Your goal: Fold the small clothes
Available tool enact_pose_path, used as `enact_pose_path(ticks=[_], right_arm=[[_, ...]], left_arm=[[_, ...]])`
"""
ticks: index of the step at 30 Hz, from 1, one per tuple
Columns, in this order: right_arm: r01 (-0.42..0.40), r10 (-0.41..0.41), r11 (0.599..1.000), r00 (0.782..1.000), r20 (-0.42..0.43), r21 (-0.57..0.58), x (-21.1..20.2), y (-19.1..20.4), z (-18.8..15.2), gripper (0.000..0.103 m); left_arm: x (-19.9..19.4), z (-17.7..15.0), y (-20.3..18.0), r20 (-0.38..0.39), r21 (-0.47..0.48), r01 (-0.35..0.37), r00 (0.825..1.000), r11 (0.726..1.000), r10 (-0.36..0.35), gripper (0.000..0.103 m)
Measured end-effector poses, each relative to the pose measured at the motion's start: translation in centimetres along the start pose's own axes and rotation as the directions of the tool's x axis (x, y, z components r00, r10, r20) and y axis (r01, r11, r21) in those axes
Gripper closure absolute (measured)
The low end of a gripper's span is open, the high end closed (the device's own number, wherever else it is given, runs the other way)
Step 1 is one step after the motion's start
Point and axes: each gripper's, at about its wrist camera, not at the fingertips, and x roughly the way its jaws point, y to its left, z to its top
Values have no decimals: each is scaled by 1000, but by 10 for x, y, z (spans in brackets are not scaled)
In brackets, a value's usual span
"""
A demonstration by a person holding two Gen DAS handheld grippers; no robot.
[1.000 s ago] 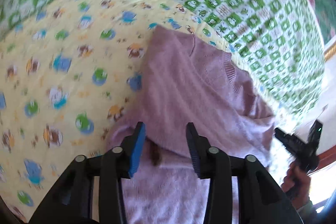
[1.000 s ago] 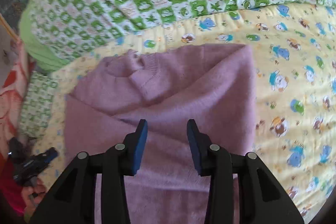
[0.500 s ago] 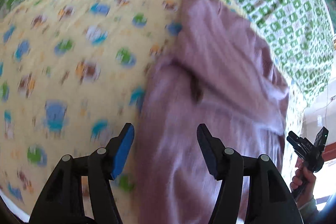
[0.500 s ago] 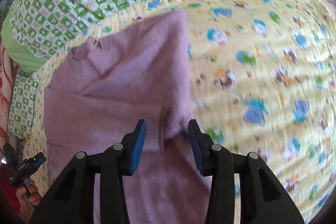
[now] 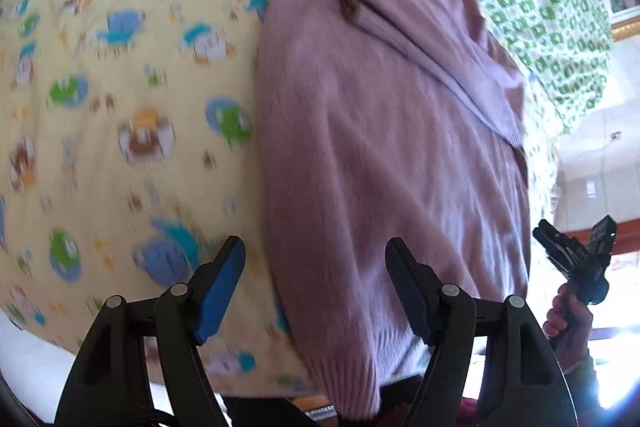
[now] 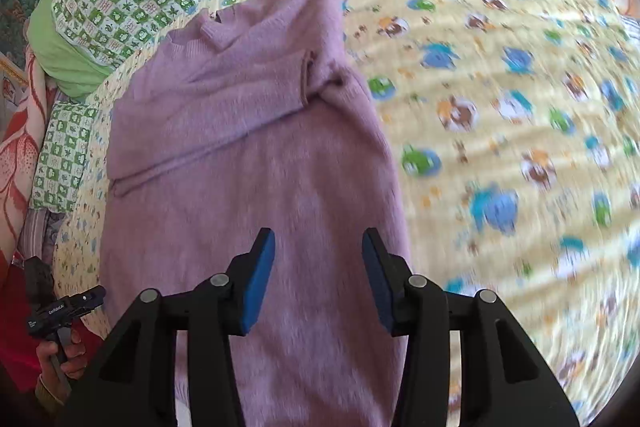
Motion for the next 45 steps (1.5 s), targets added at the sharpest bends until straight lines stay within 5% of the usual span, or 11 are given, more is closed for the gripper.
enact_pose_path(ticks=[11, 21, 23, 30, 32, 35, 39, 45], right_arm=[[-14, 12, 996, 1000, 21, 90, -38, -28, -74, 55], [-105, 110, 974, 994, -15, 199, -43, -56, -119, 55], [-131, 140, 968, 990, -27, 212, -41, -57, -126, 55], [-225, 245, 949, 967, -68, 221, -24, -49, -144, 55], [-253, 273, 940, 960, -59, 228, -21, -47, -145, 56], [-251, 271, 950, 959, -86, 186, -20, -40, -147, 95], [-270, 279, 946, 960, -22, 180, -41, -55, -147, 96], [-257, 265, 951, 964, -26, 173, -38, -58, -150, 96]], left_arm=[[15, -37, -6, -93, 2, 103, 990, 995, -102, 26], [18, -44, 3, -60, -60, 208, 976, 976, -211, 23], [20, -45, -2, -59, -35, 211, 975, 977, -213, 31], [29, -45, -10, -74, 13, 173, 982, 985, -172, 88], [25, -47, -12, -57, 26, 183, 982, 983, -182, 91], [7, -53, -20, -24, 81, 191, 982, 978, -190, 92], [-18, -60, -18, 26, 106, 236, 970, 966, -240, 92], [-2, -59, 3, -4, 109, 147, 989, 983, -148, 92]])
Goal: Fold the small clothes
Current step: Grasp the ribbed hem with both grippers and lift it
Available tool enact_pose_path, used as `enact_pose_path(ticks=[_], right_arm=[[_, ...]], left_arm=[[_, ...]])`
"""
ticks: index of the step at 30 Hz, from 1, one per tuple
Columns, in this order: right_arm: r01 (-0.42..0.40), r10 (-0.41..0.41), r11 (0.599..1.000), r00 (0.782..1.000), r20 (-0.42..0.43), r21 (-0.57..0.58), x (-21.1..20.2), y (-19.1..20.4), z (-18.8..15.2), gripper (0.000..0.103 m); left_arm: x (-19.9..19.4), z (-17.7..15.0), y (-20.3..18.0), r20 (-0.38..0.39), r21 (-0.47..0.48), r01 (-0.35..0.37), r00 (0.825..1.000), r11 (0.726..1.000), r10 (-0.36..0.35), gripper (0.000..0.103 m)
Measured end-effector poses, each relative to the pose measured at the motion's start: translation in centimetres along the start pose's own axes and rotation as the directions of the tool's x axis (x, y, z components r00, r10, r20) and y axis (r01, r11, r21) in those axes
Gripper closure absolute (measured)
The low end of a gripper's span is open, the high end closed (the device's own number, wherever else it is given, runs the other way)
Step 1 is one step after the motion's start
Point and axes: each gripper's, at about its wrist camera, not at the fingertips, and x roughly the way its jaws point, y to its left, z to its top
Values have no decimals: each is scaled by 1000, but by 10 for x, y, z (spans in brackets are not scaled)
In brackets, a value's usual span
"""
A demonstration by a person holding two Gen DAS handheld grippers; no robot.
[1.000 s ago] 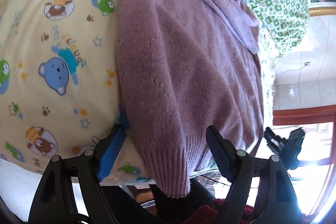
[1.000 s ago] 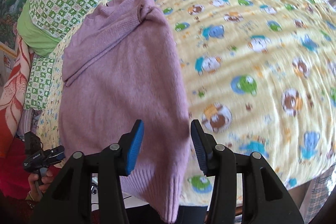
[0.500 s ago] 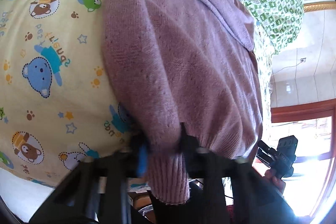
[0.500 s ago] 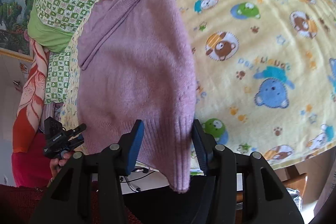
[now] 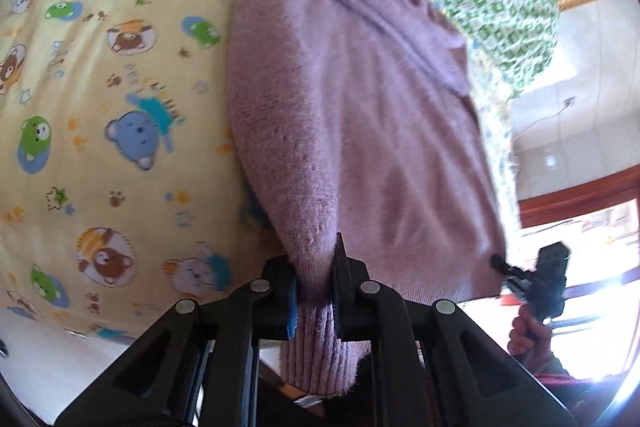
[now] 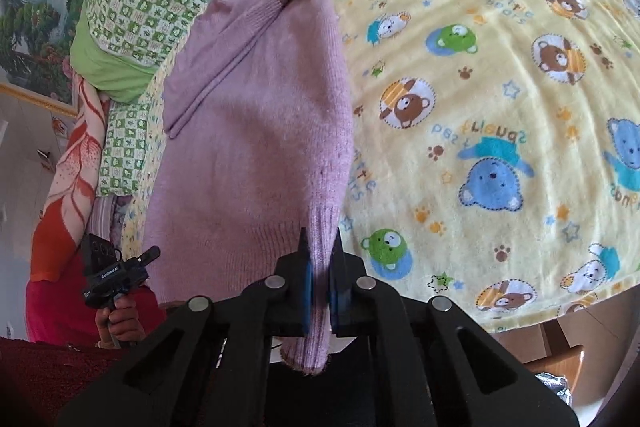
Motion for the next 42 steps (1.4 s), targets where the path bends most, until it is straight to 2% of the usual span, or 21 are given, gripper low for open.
enact_pose_path(ticks=[3, 7, 11, 14, 18, 22, 26, 32, 42], right_arm=[[8, -8, 1000, 1000, -4, -4, 5, 0, 0, 96], [7, -7, 1000, 1000, 1, 6, 4, -2, -2, 96], [-81, 80, 996, 996, 32, 20, -4, 5, 5, 96], [-167, 165, 986, 982, 86, 17, -13, 19, 21, 96], [-244, 245, 969, 954, 171, -29, -25, 48, 61, 96], [-273, 286, 958, 928, 239, -85, -25, 81, 109, 96], [-259, 277, 961, 920, 277, -98, -10, 95, 161, 96], [-231, 243, 970, 923, 298, -76, 29, 100, 237, 96], [-170, 181, 983, 953, 243, -66, 103, 96, 331, 96]], left_arm=[[4, -2, 7, -7, 1, -14, 1000, 1000, 14, 92], [-7, 1, 5, 10, 1, 36, 999, 999, -36, 92], [-30, 15, -8, 72, 35, 92, 993, 995, -94, 92], [-48, 34, -23, 131, 52, 118, 984, 992, -124, 92], [-67, 76, -42, 212, 78, 144, 965, 987, -157, 92], [-71, 131, -53, 287, 68, 159, 942, 985, -172, 92], [-65, 187, -54, 325, 34, 184, 927, 982, -185, 92], [-30, 268, -54, 323, -4, 146, 936, 989, -137, 92], [25, 343, -36, 301, -78, 92, 951, 993, -65, 92]])
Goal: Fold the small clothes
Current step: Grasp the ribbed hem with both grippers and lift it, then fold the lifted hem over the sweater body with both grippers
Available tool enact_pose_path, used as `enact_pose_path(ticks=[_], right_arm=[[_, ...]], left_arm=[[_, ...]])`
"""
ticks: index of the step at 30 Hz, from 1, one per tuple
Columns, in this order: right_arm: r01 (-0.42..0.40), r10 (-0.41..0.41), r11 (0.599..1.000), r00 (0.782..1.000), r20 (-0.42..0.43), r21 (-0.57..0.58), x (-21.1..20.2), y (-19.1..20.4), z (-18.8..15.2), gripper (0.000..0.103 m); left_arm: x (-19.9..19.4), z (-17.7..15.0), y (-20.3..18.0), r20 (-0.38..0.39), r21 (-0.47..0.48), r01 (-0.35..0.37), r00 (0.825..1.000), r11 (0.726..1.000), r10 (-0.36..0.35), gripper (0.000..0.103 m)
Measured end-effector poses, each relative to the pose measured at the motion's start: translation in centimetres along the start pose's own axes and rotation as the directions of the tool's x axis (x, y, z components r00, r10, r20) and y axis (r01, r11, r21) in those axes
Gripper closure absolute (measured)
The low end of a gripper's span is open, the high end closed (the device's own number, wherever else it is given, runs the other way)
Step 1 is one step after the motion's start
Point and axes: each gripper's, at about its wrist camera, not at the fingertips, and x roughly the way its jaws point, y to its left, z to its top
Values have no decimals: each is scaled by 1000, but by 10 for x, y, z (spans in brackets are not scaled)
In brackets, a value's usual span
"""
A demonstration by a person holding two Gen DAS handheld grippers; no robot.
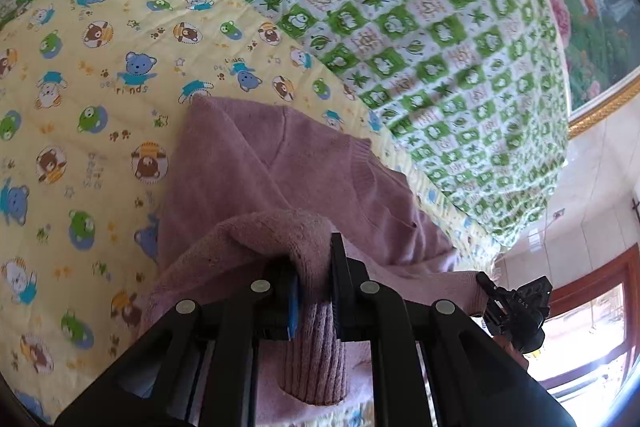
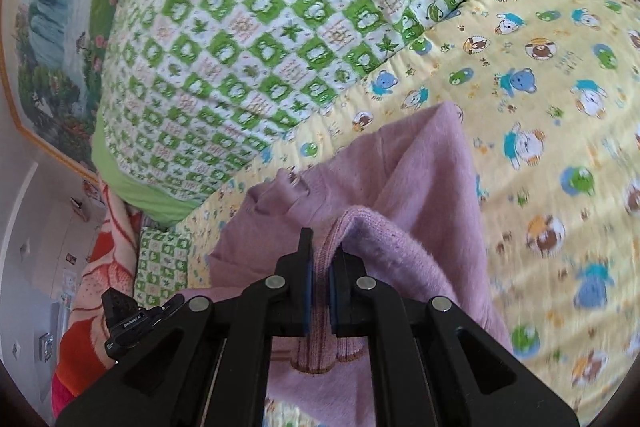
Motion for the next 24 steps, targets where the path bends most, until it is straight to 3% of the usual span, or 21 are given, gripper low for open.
enact_pose_path(ticks=[10, 16, 19, 21, 24], right_arm=[[67, -62, 995, 996, -61, 76, 61, -45, 42, 93], [82, -73, 990, 994, -83, 114, 71, -52, 51, 89], [59, -49, 989, 996, -78, 135, 68, -49, 55, 69], [22, -14, 989, 998, -54, 148, 62, -45, 58, 44], [50, -53, 992, 998, 26, 116, 46, -34, 64, 37]], left_arm=[[65, 36, 23, -57, -53, -71, 996, 996, 68, 88], [61, 46, 17, -59, -54, -18, 998, 998, 15, 66], [47, 51, 15, -16, -48, -6, 1000, 999, 5, 50], [33, 58, 20, 24, -73, -2, 1000, 997, 4, 49], [18, 63, 25, 48, -100, -17, 999, 995, 22, 49]])
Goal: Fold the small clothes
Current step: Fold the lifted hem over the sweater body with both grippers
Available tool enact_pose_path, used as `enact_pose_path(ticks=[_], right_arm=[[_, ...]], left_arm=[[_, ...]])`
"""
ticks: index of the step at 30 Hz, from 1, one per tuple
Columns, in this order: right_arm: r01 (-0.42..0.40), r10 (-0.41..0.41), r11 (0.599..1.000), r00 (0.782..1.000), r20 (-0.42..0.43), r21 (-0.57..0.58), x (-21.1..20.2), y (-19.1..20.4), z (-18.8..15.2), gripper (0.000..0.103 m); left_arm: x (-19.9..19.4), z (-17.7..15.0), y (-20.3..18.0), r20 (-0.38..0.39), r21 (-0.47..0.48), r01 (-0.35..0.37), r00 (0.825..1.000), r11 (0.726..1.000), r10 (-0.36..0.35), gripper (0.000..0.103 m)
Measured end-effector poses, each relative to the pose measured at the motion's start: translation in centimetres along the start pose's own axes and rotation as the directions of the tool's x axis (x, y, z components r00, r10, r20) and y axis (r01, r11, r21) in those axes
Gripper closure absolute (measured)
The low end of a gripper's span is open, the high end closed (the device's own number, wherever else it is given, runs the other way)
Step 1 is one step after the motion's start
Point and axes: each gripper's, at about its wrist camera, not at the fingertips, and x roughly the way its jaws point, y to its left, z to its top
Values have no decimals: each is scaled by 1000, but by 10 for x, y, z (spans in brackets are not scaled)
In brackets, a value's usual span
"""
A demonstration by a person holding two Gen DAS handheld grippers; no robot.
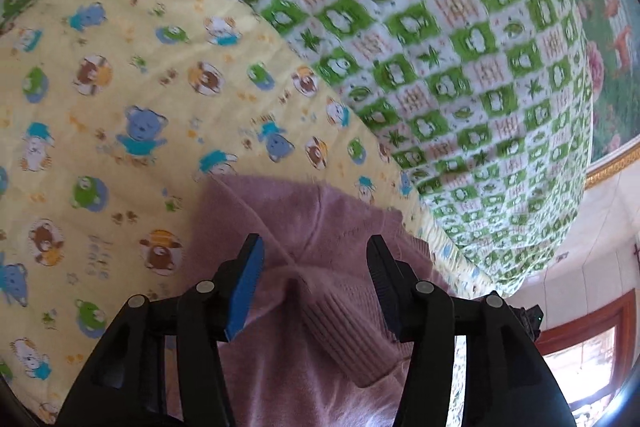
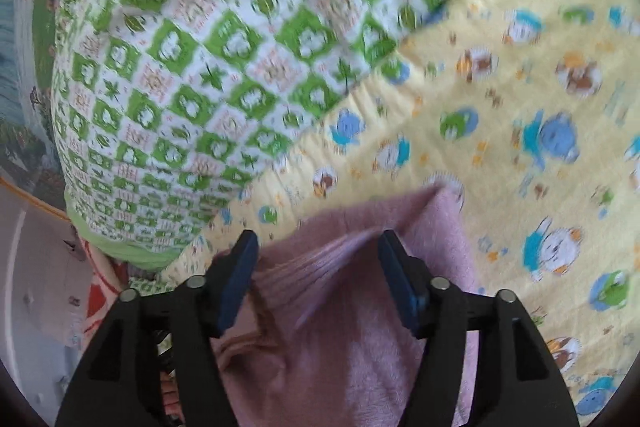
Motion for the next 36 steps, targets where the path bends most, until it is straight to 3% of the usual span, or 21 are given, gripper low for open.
enact_pose_path(ticks=[3, 6, 9, 11, 13, 15, 16, 20, 24, 26, 30, 33, 34, 36], right_arm=[[0, 1, 1000, 999, 34, -25, -14, 8, 2, 36], [-9, 12, 998, 999, 37, -68, -26, 20, -6, 36], [-44, 48, 988, 999, 23, -147, -37, 32, -24, 37], [-60, 60, 972, 998, -7, -229, -39, 41, -44, 37], [-43, 23, 950, 997, -67, -310, -29, 49, -62, 48], [-3, -62, 914, 987, -148, -406, -7, 57, -85, 65], [5, -96, 898, 978, -184, -440, 4, 59, -93, 68], [35, -201, 827, 951, -236, -562, 45, 69, -114, 73], [79, -230, 799, 956, -181, -596, 72, 77, -94, 73], [121, -228, 814, 966, -122, -568, 83, 76, -71, 73], [191, -223, 879, 975, -24, -437, 88, 61, -26, 73], [219, -220, 925, 975, 34, -309, 77, 45, -3, 73], [210, -207, 942, 977, 42, -262, 70, 38, 2, 73], [207, -200, 950, 978, 57, -234, 55, 33, 2, 73]], left_arm=[[-16, -8, -9, 3, 45, 5, 1000, 999, -6, 49], [-29, -36, -28, -57, 134, 67, 997, 989, -60, 49], [-21, -77, -46, -178, 227, 117, 981, 967, -77, 42], [-5, -104, -54, -270, 270, 140, 961, 952, -65, 42], [17, -128, -63, -342, 314, 147, 939, 938, -33, 42], [37, -140, -68, -371, 341, 125, 929, 932, 11, 42], [47, -141, -69, -374, 350, 115, 927, 930, 26, 42], [70, -117, -72, -332, 387, 59, 940, 920, 79, 43], [81, -61, -72, -190, 410, -71, 968, 909, 162, 43], [84, -32, -66, -130, 376, -124, 974, 918, 184, 43], [83, 2, -56, -80, 292, -146, 981, 945, 176, 45], [67, 10, -56, -2, 275, -200, 978, 940, 209, 44], [58, 10, -55, 11, 263, -186, 982, 947, 190, 43], [39, 3, -55, 4, 237, -212, 976, 948, 217, 40]])
